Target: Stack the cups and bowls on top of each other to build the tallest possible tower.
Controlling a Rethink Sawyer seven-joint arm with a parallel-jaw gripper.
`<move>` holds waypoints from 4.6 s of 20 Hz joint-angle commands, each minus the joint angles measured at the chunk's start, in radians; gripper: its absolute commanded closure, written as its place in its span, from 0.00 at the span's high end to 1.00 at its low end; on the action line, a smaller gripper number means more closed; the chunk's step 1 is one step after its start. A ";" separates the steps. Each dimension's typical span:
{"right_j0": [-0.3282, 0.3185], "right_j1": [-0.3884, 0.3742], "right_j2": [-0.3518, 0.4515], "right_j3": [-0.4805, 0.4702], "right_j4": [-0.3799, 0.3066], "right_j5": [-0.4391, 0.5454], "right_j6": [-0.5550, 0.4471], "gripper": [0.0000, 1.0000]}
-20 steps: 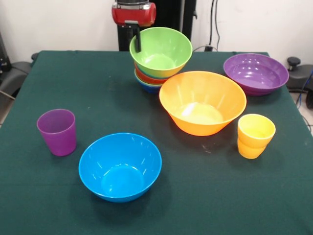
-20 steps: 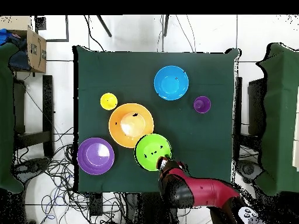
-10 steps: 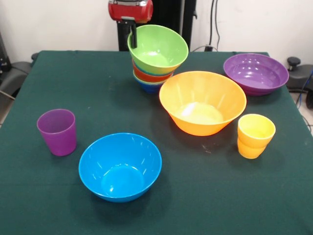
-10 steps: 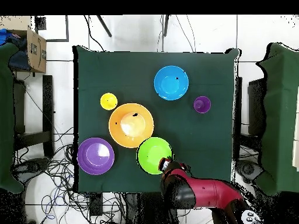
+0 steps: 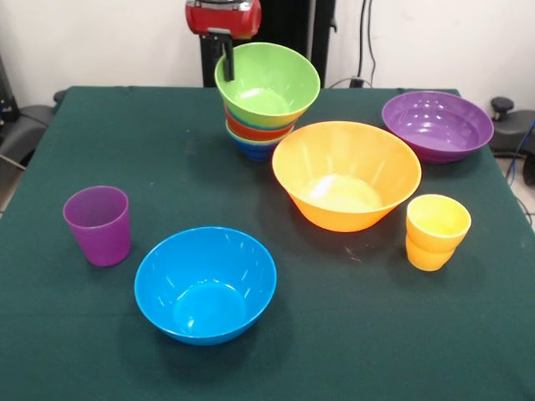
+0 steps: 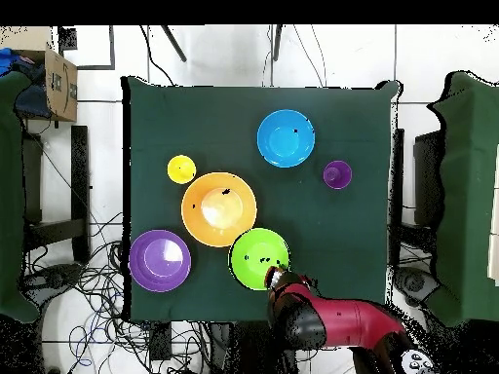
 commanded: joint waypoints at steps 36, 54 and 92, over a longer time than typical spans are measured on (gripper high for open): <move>0.054 0.172 0.007 -0.106 -0.093 -0.063 0.025 0.00; 0.049 0.167 0.016 -0.107 -0.089 -0.073 0.025 1.00; 0.020 0.165 0.082 -0.108 -0.066 -0.059 0.020 0.00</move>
